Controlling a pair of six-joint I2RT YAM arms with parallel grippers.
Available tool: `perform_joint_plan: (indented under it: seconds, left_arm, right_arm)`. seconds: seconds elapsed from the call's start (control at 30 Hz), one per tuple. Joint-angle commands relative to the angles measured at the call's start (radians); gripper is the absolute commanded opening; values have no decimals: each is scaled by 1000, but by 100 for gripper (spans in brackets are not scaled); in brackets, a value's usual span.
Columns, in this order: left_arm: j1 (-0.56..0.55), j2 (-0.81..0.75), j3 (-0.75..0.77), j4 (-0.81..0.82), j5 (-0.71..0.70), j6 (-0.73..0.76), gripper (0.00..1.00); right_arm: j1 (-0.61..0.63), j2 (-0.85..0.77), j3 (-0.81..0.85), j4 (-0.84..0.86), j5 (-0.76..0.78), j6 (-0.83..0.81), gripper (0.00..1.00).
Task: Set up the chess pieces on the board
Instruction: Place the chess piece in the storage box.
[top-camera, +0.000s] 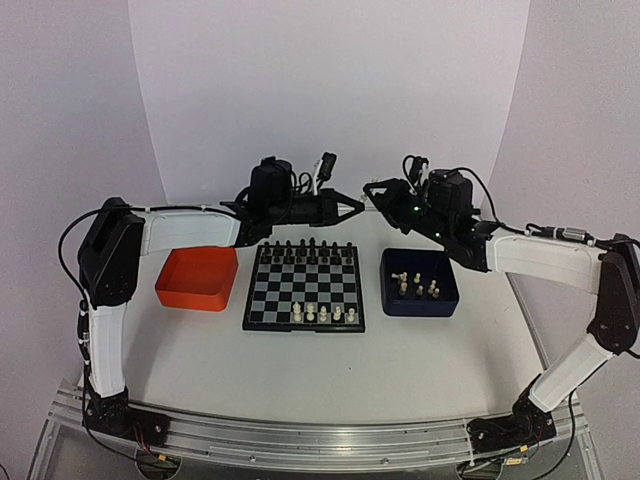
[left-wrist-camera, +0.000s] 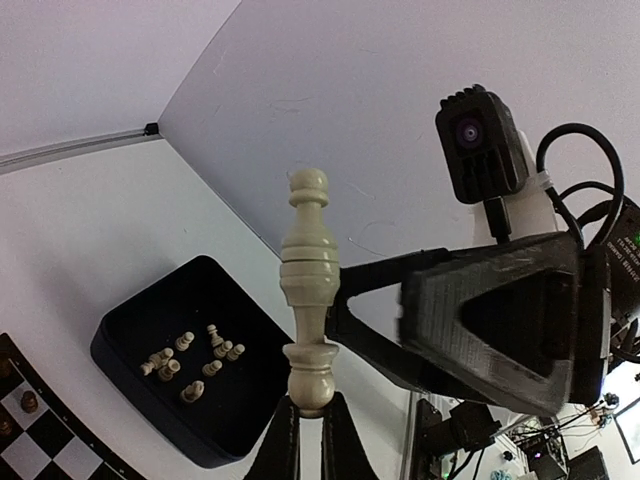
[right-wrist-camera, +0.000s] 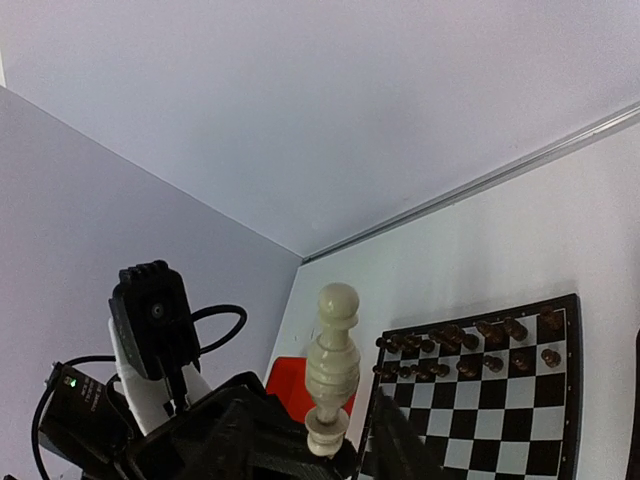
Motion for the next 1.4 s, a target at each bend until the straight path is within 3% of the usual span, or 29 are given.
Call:
perform_joint_plan:
  seconds: [0.0, 0.13, 0.3, 0.53, 0.83, 1.1, 1.2, 1.3, 1.37]
  left_arm:
    - [11, -65, -11, -49, -19, 55, 0]
    - [11, -101, -45, -92, 28, 125, 0]
    - [12, -157, -97, -137, 128, 236, 0]
    - [11, -218, -172, -162, 177, 330, 0]
    - [12, -200, -166, -192, 155, 351, 0]
    - [12, -195, -164, -187, 153, 356, 0]
    - [11, -192, -162, -185, 151, 357, 0]
    - [12, -191, -164, -181, 141, 357, 0]
    - [11, -191, -169, -179, 122, 351, 0]
  right_arm:
    - [8, -43, -11, 2, -15, -85, 51]
    - [-8, -59, 7, -66, -62, -160, 61]
    - [-91, -58, 78, -244, -294, -163, 64]
    - [-181, 18, 134, -246, -602, -40, 53]
    - [-181, 62, 183, -241, -723, -37, 50]
    - [-181, 94, 200, -267, -818, -35, 35]
    - [-181, 110, 215, -271, -848, -34, 23]
    - [-180, 108, 220, -281, -856, -46, 2]
    - [-180, 100, 222, -314, -837, -74, 0]
